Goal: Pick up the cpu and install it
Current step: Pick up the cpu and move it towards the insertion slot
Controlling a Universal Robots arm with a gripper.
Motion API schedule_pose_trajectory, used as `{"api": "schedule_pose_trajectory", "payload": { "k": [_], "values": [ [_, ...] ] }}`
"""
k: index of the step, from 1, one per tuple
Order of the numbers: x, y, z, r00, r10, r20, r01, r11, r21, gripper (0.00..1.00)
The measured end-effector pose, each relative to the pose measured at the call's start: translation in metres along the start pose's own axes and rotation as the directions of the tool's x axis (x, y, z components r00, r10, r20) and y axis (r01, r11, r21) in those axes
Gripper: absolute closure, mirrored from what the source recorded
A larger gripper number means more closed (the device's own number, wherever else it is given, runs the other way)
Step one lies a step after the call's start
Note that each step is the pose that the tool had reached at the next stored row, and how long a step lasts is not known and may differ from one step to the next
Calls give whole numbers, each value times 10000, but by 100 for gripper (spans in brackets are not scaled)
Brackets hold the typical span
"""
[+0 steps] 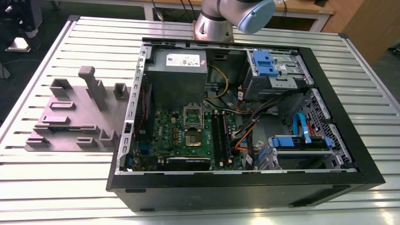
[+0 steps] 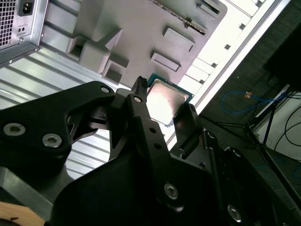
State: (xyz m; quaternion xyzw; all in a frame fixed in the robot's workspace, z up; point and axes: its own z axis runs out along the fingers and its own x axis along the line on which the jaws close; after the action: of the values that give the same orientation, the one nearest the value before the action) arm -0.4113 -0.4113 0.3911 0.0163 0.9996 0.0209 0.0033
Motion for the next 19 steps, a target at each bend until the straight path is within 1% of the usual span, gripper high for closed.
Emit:
{"api": "schedule_pose_trajectory", "payload": {
  "k": [19],
  "values": [
    [-88, 3, 1, 10000, 0, 0, 0, 10000, 0, 53]
  ]
}}
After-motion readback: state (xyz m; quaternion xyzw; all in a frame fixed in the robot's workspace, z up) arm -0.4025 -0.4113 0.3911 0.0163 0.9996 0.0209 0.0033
